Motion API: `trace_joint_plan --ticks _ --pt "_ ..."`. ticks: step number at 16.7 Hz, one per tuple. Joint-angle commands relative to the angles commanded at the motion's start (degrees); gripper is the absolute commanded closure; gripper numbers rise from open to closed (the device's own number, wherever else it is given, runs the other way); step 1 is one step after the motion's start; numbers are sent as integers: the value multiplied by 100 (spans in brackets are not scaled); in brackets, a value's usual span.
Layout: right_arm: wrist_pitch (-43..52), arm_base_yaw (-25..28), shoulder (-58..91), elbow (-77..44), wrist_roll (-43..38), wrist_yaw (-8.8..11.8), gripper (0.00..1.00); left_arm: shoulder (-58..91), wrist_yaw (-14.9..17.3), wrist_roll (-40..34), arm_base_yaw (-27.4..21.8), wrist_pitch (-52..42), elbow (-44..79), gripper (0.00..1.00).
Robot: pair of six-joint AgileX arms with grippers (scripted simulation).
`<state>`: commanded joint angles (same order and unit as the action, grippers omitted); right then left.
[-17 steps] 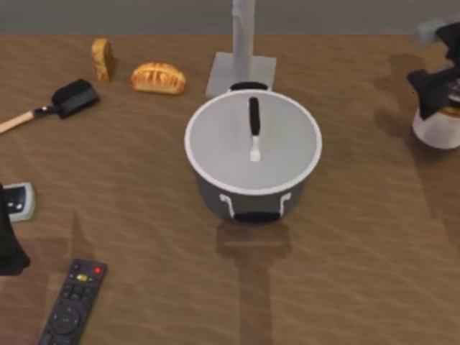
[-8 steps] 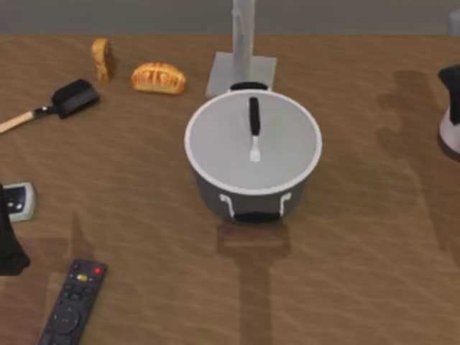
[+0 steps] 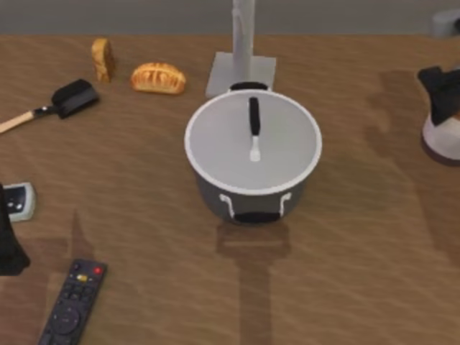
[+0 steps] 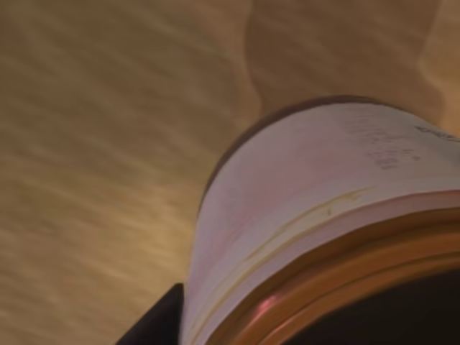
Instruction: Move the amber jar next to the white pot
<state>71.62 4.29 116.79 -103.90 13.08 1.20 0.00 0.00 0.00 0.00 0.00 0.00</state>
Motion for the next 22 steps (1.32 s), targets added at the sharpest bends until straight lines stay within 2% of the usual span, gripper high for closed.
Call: trace_joint_plan --ticks 6,9,15,22 --pt "-451 819 328 143 -2197 -195 100 0 0 0 0 0 0 0" --pt "-642 1136 415 229 -2858 -272 100 0 0 0 0 0 0 0" --pt "-703 1191 405 260 -2997 -277 100 0 0 0 0 0 0 0" --pt "-1671 1215 705 948 -3006 -294 100 0 0 0 0 0 0 0"
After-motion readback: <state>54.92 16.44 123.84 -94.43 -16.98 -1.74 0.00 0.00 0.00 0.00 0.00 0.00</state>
